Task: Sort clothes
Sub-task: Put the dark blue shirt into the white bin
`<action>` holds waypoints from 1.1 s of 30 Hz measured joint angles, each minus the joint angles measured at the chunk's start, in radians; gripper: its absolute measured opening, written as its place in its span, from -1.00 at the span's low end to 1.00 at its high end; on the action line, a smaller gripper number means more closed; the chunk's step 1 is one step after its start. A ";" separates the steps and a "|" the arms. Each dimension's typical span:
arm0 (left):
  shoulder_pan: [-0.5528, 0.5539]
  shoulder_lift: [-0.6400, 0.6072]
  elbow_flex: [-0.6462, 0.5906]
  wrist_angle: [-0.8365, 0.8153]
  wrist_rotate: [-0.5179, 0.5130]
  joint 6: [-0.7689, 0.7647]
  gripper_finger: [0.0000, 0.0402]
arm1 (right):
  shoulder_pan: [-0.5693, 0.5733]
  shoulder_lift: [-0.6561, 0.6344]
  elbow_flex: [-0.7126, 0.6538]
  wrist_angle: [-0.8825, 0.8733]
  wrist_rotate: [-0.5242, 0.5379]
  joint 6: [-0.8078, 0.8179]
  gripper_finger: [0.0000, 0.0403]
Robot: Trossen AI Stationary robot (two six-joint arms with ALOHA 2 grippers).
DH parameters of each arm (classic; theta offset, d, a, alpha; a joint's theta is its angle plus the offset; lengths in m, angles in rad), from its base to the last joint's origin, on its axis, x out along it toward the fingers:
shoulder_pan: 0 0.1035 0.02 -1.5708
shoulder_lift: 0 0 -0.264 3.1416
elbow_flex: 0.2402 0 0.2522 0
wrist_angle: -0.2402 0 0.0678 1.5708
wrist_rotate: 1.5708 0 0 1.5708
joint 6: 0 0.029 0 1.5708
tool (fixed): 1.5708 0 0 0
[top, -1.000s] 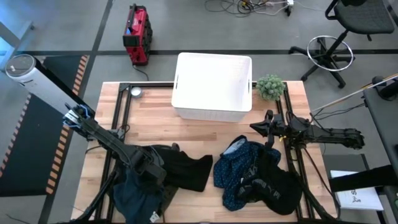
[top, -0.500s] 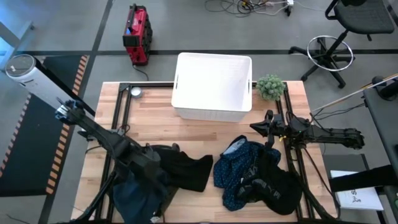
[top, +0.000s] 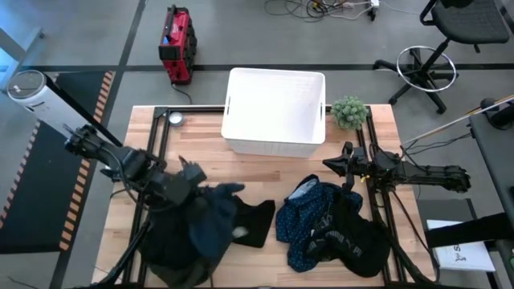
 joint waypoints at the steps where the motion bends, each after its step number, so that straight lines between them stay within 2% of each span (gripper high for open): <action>1: 0.017 0.000 0.005 0.001 -0.002 0.013 -0.99 | 0.000 0.000 0.000 0.000 0.000 0.000 -1.00; 5: 0.087 0.001 0.032 0.012 -0.003 0.082 -0.99 | 0.000 0.000 0.000 0.000 0.000 0.000 -1.00; 13: 0.228 0.002 0.125 0.160 -0.004 0.284 -0.99 | 0.000 0.000 0.000 0.000 0.000 0.000 -1.00; 23: 0.387 0.002 0.248 0.325 -0.028 0.456 -0.99 | 0.000 0.000 0.000 0.000 0.000 0.000 -1.00; 33: 0.533 0.004 0.274 0.527 -0.028 0.585 -0.99 | 0.000 0.000 0.000 0.000 0.000 0.000 -1.00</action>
